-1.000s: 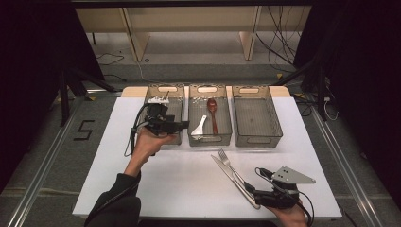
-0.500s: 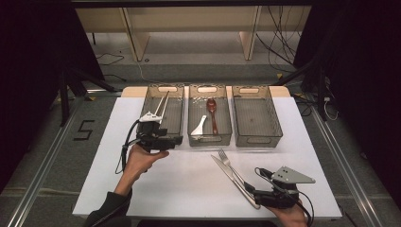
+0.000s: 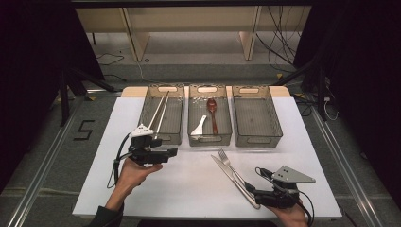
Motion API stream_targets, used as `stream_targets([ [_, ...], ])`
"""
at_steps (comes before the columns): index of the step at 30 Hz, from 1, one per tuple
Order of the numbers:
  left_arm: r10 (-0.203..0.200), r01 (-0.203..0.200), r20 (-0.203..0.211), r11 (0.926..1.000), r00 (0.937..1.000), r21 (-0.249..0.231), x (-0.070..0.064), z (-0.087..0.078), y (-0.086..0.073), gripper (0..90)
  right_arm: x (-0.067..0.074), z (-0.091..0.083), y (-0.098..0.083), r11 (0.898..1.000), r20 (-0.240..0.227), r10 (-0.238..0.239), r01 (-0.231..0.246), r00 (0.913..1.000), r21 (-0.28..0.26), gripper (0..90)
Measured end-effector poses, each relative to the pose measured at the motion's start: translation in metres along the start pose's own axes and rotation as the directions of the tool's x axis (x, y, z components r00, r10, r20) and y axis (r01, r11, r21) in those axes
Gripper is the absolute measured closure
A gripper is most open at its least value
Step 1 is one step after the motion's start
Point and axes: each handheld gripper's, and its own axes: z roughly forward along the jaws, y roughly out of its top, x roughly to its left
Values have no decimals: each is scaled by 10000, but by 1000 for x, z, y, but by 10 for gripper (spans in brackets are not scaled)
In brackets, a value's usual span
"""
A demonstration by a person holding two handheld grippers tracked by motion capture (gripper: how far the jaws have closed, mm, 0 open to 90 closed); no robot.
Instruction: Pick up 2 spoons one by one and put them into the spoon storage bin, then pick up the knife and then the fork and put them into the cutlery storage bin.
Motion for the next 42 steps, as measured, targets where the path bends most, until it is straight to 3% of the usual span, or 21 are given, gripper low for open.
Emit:
stream_targets([
  [3,167,-167,37,9998,9999,-99,-2,-5,-9,204,0,-1,0,10000,-13,-28,28,10000,25,245],
  [9,132,-128,107,9993,9999,-342,-4,-15,-23,196,-1,-1,0,10000,12,-34,34,10000,40,246],
  [15,-131,137,104,9981,9999,-602,1,-23,-37,191,-1,-1,0,10000,19,-14,14,10000,68,246],
  [32,78,-85,-118,9984,9999,-568,-2,-30,-54,183,0,-2,0,10000,102,-35,34,9999,69,245],
  [37,107,-115,-117,9976,9999,-688,-2,-33,-57,182,-2,2,2,9992,183,27,-34,9998,394,244],
  [42,87,-94,-88,9966,9999,-822,-3,-36,-61,181,-3,6,7,9933,342,-167,127,9993,1151,249],
])
